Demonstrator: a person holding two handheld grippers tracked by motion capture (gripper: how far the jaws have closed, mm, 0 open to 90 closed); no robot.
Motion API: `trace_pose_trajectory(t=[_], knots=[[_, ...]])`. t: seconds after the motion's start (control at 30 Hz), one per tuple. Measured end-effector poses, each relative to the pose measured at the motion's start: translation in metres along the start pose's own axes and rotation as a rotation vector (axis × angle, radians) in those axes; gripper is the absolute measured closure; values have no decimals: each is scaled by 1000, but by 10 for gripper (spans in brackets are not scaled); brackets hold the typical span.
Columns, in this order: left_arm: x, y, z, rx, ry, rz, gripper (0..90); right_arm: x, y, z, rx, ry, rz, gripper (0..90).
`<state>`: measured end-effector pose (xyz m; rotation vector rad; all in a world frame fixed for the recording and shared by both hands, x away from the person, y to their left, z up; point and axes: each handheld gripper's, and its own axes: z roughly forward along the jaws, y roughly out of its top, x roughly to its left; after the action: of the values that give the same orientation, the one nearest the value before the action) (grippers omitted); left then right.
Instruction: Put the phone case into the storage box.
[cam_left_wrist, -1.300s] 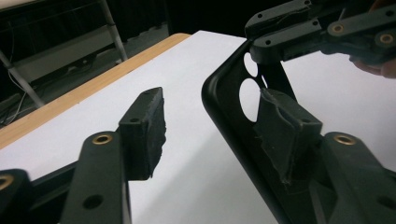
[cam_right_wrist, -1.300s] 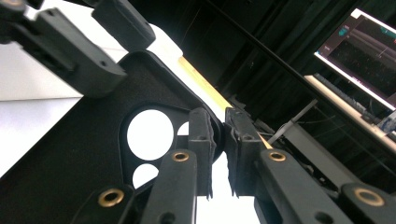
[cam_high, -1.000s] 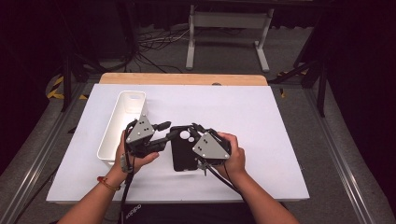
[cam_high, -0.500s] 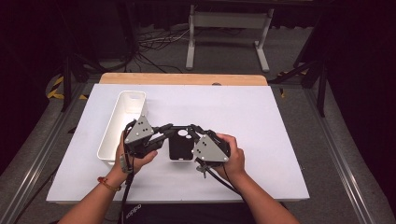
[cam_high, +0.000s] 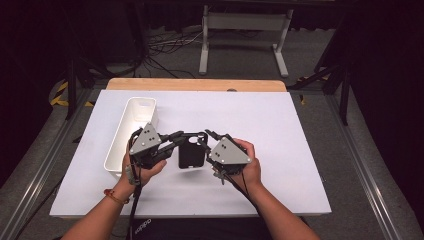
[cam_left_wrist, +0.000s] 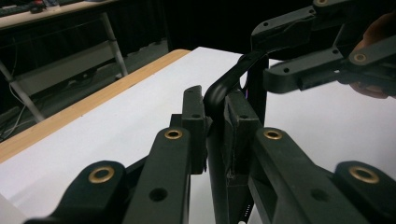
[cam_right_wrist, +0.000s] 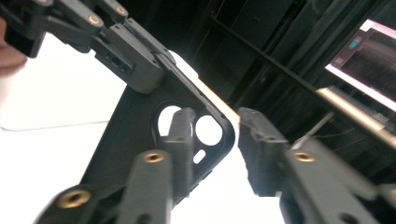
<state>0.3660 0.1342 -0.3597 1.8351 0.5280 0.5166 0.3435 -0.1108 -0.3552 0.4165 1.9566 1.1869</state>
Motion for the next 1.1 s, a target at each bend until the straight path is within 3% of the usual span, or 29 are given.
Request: trace_pose_trajectory(t=[0.17,0.27,0.4,0.7,0.8,1.1], knots=[[4,0,-3,-22,4,-14,813,-6,-3,2,17,15,68,469],[7,0,-6,-22,3,-13,813,-13,-8,4,4,24,139,348],[8,1,-7,-31,0,-7,813,-16,-15,6,19,30,174,277],[10,4,-11,-39,-7,-1,813,-20,-33,-10,30,45,165,223],[11,6,-12,-32,-8,19,813,-21,-39,-18,55,24,156,207],[20,10,-20,-44,-18,29,813,-23,-65,-39,94,4,164,190]])
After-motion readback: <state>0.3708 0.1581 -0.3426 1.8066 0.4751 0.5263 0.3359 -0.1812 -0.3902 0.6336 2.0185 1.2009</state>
